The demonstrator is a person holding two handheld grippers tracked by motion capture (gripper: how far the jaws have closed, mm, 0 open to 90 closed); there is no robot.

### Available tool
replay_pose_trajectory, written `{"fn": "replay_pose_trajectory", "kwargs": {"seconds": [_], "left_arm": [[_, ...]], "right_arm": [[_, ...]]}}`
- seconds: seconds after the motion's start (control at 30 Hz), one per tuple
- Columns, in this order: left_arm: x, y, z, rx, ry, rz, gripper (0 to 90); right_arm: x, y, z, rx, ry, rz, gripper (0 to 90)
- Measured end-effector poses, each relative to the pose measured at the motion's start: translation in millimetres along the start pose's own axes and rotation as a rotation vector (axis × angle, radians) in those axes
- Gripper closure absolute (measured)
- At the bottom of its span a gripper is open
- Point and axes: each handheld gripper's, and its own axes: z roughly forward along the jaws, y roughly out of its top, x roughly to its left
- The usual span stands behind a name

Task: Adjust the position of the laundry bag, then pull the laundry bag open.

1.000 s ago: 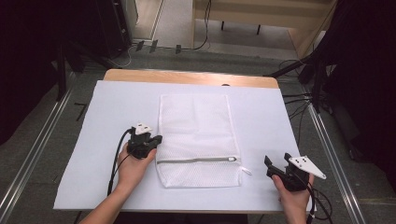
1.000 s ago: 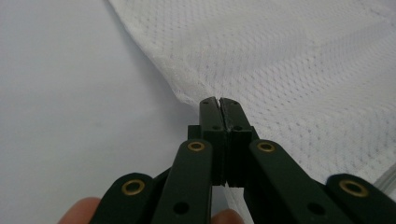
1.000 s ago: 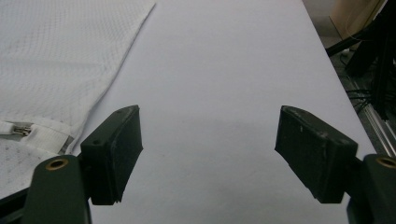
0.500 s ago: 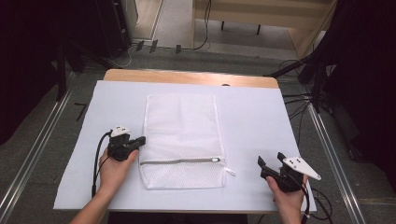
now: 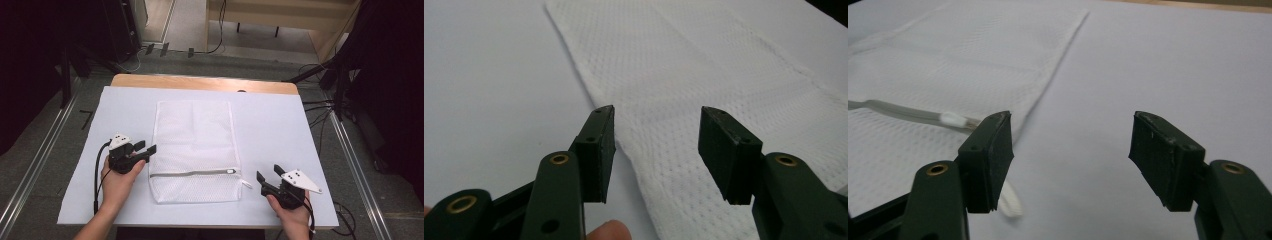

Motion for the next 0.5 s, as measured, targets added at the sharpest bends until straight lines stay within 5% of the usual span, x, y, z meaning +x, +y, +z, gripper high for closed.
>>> {"fn": "replay_pose_trajectory", "kwargs": {"seconds": [0.2,0.33,0.5], "left_arm": [[-21.5,-1.2,0.8,0.01,-0.049,0.055,52.1],[-35.2,0.0,-1.3,-0.003,-0.103,0.057,55.2],[-52.9,0.6,0.8,0.012,-0.175,0.058,60.9]], "right_arm": [[13.4,-0.4,9.4,0.025,0.121,0.024,35.2],[21.3,-3.1,17.1,0.058,0.147,0.014,37.2],[25.4,-2.9,22.9,0.095,0.17,0.058,37.3]]}}
